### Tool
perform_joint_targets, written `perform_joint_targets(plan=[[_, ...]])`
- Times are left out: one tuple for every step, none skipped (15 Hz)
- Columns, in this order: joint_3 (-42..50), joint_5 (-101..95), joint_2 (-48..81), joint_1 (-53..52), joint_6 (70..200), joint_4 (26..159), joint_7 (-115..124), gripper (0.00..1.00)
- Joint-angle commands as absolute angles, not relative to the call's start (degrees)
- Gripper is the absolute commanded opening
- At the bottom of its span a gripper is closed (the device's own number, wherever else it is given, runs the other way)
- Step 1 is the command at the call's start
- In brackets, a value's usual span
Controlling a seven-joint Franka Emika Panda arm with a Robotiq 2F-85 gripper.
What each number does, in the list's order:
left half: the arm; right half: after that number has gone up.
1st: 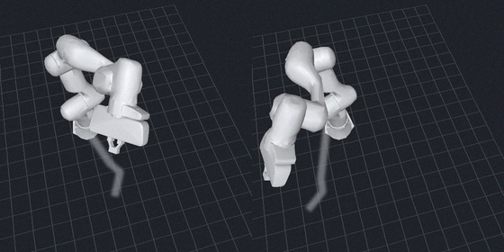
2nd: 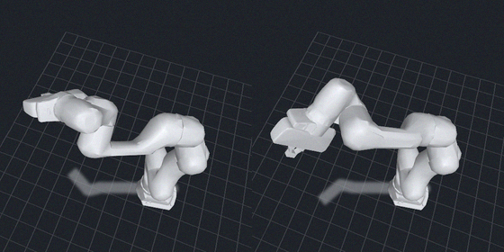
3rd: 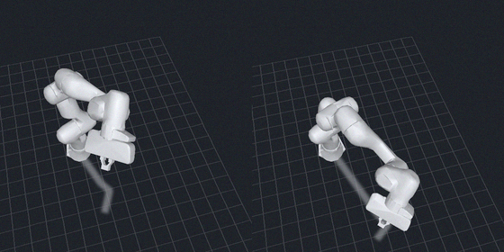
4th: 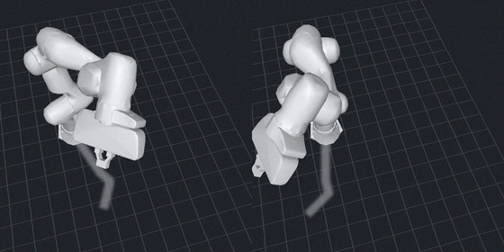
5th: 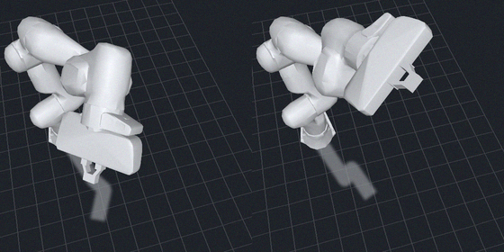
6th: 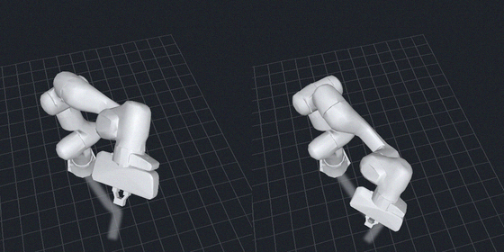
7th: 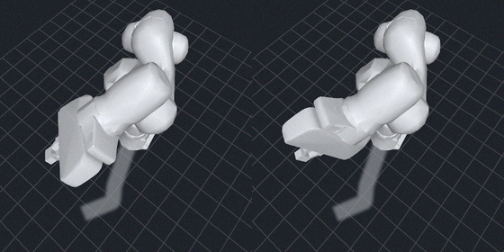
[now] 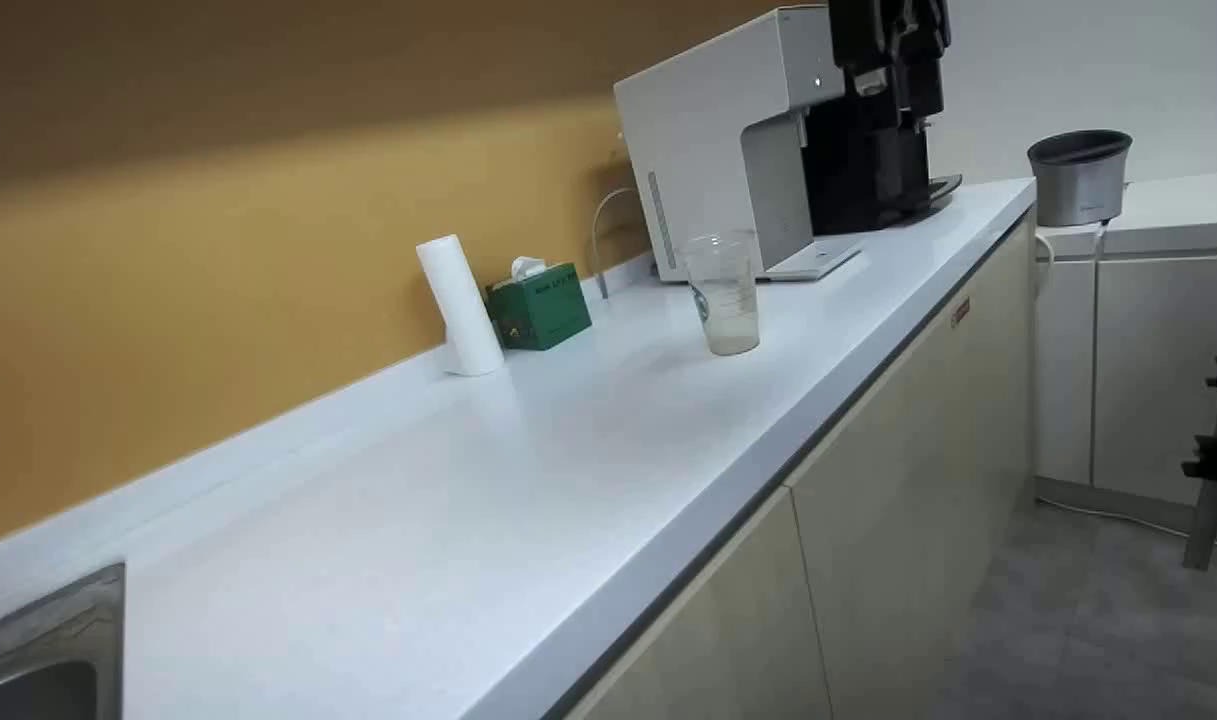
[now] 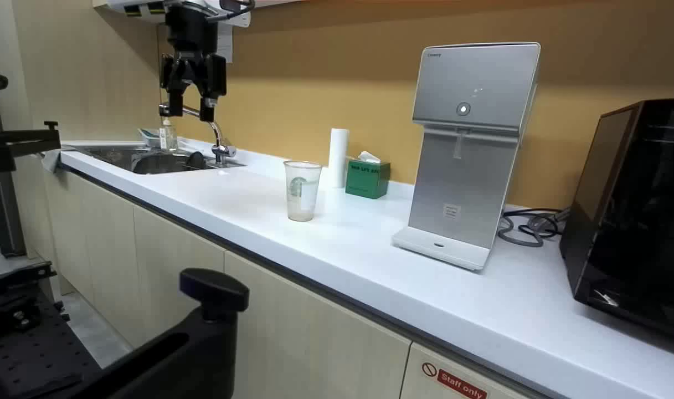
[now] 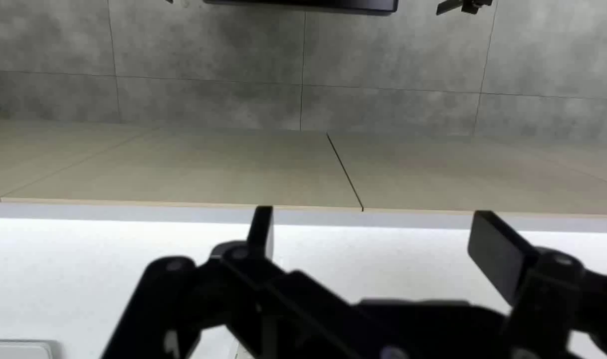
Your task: Put the cup on the coffee maker
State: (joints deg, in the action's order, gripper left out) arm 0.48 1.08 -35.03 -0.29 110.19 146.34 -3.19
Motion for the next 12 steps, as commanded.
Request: perform_joint_targets(plan=[[0.6,1.0,-35.0,-0.4,110.1,146.2,-3.1,1.00],[0.6,1.0,-35.0,-0.4,110.1,146.2,-3.1,1.00],[0.6,1.0,-35.0,-0.4,110.1,146.2,-3.1,1.00],[0.6,1.0,-35.0,-0.4,110.1,146.2,-3.1,1.00],[0.6,1.0,-35.0,-0.4,110.1,146.2,-3.1,1.00],[0.6,1.0,-35.0,-0.4,110.1,146.2,-3.1,1.00],[0.6,1.0,-35.0,-0.4,110.1,146.2,-3.1,1.00],[0.6,1.0,-35.0,-0.4,110.1,146.2,-3.1,1.00],[0.6,1.0,-35.0,-0.4,110.1,146.2,-3.1,1.00],[0.6,1.0,-35.0,-0.4,110.1,146.2,-3.1,1.00],[0.6,1.0,-35.0,-0.4,110.1,146.2,-3.1,1.00],[-0.2,0.0,-34.7,0.1,112.6,146.5,-1.8,1.00]])
